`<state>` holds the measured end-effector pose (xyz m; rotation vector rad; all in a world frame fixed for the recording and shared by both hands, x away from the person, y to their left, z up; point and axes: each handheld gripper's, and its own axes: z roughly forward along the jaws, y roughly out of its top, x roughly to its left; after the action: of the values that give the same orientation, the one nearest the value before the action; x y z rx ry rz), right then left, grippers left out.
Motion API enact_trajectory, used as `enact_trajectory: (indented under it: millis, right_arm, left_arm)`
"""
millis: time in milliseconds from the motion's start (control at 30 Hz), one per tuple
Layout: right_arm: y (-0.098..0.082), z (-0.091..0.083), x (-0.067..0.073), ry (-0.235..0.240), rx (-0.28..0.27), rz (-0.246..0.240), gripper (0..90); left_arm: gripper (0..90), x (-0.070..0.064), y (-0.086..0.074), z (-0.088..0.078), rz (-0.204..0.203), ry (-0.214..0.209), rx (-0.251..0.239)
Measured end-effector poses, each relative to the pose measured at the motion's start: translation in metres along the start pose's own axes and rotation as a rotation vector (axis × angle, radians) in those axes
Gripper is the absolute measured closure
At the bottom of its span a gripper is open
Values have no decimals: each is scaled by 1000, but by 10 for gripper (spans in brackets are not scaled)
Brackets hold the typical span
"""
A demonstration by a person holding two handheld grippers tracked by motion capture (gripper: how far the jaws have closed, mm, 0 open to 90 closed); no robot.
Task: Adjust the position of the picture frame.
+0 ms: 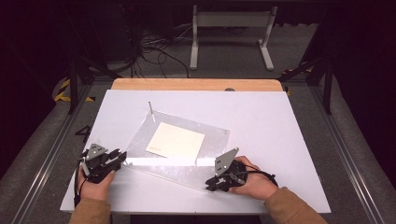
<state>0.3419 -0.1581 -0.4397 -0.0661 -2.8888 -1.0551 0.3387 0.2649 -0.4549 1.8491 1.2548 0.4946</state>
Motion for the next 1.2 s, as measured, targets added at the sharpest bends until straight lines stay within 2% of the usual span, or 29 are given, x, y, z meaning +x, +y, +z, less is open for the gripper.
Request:
enact_trajectory:
  millis: [33,67,133,167,333,467,633,800,967,1033,1100,1200]
  right_arm:
    - [0,-7,0,-9,-47,9,717]
    - [0,-7,0,-9,-47,9,717]
    - [-2,-17,-1,-22,-110,30,715]
    - [-6,-27,-3,-41,-158,51,716]
    - [-15,-43,-5,-82,-201,84,719]
    - [-21,-54,-5,-106,-234,115,729]
    - [-28,-62,-8,-163,-238,160,731]
    - [-33,-67,-7,-185,-242,178,722]
    - [-36,-71,-5,-217,-240,194,720]
    - [-33,-70,-8,-269,-208,216,711]
    - [-30,-67,-10,-273,-206,226,704]
    - [-26,-62,-17,-288,-187,245,666]
  left_arm:
    - [830,-3,1,1,48,10,12]
    - [837,-3,1,1,48,10,12]
    - [843,-5,5,0,81,25,28]
    - [845,-5,8,0,85,33,28]
    - [847,-2,18,5,75,56,19]
    - [847,2,35,12,60,83,-4]
    - [846,12,54,28,59,94,-7]
    - [843,23,67,48,22,116,-14]
    - [842,30,78,59,23,119,4]
    - [840,35,85,67,21,119,18]
    - [841,35,87,70,23,125,24]
    - [843,37,88,84,20,151,38]
